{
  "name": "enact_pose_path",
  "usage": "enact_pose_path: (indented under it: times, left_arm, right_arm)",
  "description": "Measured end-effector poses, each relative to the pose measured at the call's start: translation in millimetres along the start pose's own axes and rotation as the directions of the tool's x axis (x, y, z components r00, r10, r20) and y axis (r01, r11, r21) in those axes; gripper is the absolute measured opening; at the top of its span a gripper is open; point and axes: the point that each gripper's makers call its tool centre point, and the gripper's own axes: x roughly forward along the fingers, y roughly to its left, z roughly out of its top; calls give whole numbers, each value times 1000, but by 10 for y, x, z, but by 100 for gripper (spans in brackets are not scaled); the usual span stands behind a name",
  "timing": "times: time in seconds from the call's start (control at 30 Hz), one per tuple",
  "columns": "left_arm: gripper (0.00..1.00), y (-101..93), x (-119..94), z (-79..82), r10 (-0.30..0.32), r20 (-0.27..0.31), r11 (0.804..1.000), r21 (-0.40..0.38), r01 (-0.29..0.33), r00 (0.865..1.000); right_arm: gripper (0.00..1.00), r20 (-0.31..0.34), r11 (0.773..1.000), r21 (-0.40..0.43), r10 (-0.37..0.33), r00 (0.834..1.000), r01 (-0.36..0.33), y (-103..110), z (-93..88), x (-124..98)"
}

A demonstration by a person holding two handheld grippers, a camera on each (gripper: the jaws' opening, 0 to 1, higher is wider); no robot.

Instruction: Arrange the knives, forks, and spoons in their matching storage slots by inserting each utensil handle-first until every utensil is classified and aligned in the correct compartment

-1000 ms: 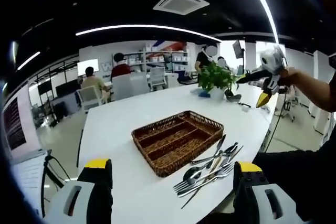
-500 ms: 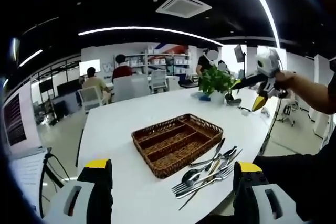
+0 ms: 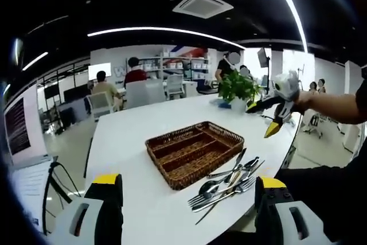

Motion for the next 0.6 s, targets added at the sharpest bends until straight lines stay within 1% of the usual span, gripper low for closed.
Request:
enact_pose_path:
  times: [0.1,0.2,0.23,0.33,0.37,0.43,0.5,0.6]
  left_arm:
    - [100,0,10,-7,-1,10,1000,-10,1,1000]
    - [100,-3,29,-36,-2,8,1000,-18,2,1000]
    - [100,-4,36,-51,-2,5,1000,-17,3,1000]
    - [100,0,39,-60,-4,0,1000,-16,4,1000]
    - [100,16,39,-70,3,-7,1000,-7,-3,1000]
    - [100,37,42,-80,7,-10,1000,2,-7,1000]
    - [100,44,45,-85,5,-9,1000,-7,-5,1000]
    - [100,49,41,-91,6,-9,1000,-4,-6,1000]
  right_arm:
    - [79,3,999,5,39,999,-39,92,-69,155]
    - [76,-17,998,-14,53,998,-53,140,-138,289]
    - [75,-24,998,-22,64,998,-64,170,-170,369]
    - [79,-32,998,-18,62,998,-63,194,-219,494]
    - [78,-41,997,-27,67,997,-68,209,-254,539]
    - [75,-51,996,-35,75,996,-77,235,-310,602]
    - [73,-65,996,-30,84,994,-86,246,-376,657]
    - [70,-76,996,-22,89,993,-91,256,-428,698]
